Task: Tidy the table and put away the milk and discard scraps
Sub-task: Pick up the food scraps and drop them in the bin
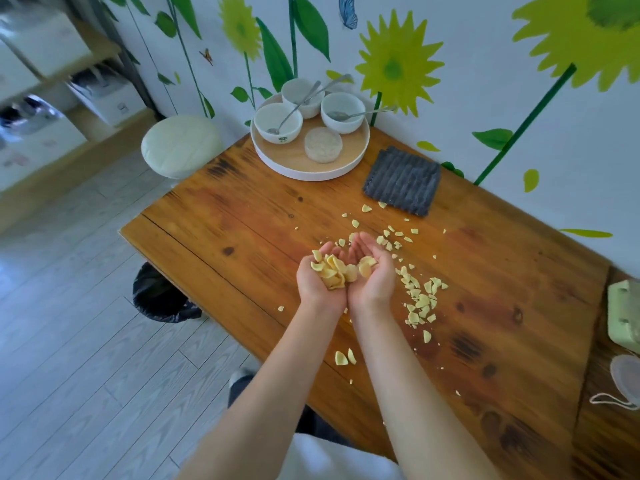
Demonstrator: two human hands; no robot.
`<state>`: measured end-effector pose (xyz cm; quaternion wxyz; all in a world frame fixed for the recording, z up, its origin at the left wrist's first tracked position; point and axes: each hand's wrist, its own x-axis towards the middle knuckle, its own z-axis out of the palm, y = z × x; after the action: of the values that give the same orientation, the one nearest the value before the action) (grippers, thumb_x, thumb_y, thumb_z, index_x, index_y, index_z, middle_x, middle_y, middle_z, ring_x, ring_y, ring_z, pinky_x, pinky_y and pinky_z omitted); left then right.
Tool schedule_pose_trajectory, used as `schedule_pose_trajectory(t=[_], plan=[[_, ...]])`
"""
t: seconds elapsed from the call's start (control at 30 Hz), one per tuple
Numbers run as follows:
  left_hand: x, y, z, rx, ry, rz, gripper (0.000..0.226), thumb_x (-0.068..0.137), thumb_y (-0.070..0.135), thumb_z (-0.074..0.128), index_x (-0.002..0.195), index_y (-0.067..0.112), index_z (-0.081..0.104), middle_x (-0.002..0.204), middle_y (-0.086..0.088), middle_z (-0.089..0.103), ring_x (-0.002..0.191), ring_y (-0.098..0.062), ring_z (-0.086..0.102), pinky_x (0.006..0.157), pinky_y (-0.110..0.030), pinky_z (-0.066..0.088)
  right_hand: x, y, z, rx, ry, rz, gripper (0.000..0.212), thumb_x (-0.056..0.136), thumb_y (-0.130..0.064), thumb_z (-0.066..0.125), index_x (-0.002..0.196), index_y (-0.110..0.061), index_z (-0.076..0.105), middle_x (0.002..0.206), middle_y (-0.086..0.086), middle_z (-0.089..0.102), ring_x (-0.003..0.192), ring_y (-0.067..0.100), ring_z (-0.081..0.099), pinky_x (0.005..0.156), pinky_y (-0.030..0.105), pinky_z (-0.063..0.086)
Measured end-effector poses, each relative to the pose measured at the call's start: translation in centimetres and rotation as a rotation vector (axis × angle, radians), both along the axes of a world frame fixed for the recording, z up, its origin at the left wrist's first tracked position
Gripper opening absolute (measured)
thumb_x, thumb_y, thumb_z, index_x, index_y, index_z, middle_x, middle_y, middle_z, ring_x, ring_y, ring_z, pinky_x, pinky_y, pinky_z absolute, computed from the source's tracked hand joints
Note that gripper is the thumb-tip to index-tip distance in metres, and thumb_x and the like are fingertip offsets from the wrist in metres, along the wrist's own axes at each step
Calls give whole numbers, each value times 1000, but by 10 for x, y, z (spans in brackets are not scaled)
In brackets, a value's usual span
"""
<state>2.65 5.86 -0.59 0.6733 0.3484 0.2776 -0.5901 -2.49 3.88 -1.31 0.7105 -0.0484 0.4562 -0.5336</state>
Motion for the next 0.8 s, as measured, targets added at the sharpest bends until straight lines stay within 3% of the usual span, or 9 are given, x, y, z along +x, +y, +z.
schedule_pose_trajectory(t=[0.1, 0.17, 0.37, 0.5, 0.63, 0.8], plan=[[8, 5, 4, -28, -42, 0, 29, 90, 10, 35, 86, 4, 63, 81, -10, 59, 74, -21, 57, 78, -33, 50, 13, 6, -5, -11, 52, 54, 26, 92, -10, 41, 90, -5, 67, 98, 10, 63, 97, 25, 59, 97, 38, 48], [18, 8, 7, -39, -29, 4, 28, 90, 11, 36, 85, 5, 62, 81, -10, 60, 76, -23, 58, 83, -36, 49, 24, 11, -7, -13, 36, 96, 29, 92, -12, 39, 89, -5, 67, 95, 11, 62, 95, 27, 59, 99, 42, 46], [95, 14, 7, -45, 4, 65, 27, 89, 13, 36, 79, 6, 60, 78, -10, 58, 75, -23, 56, 94, -39, 46, 99, 15, -8, -14, 93, 211, 33, 94, -16, 36, 85, -6, 66, 89, 12, 62, 89, 27, 61, 93, 41, 48], [165, 17, 9, -40, -29, 101, 27, 89, 13, 37, 76, 6, 59, 73, -9, 58, 70, -23, 57, 74, -36, 50, 170, 20, -11, 9, 81, 253, 34, 93, -19, 36, 86, -7, 66, 89, 12, 64, 88, 28, 62, 90, 41, 50], [258, 25, -3, -15, -124, 117, 27, 88, 11, 38, 74, 5, 60, 66, -9, 62, 70, -24, 57, 75, -35, 49, 269, 27, -18, 29, 32, 241, 30, 91, -16, 39, 83, -6, 66, 85, 11, 63, 85, 27, 60, 89, 40, 49], [357, 44, -20, 33, -150, 208, 29, 89, 12, 38, 73, 6, 61, 65, -9, 62, 69, -24, 58, 72, -34, 49, 373, 43, -35, 67, 4, 329, 29, 90, -10, 40, 74, -6, 64, 69, 7, 62, 67, 19, 59, 70, 28, 51]])
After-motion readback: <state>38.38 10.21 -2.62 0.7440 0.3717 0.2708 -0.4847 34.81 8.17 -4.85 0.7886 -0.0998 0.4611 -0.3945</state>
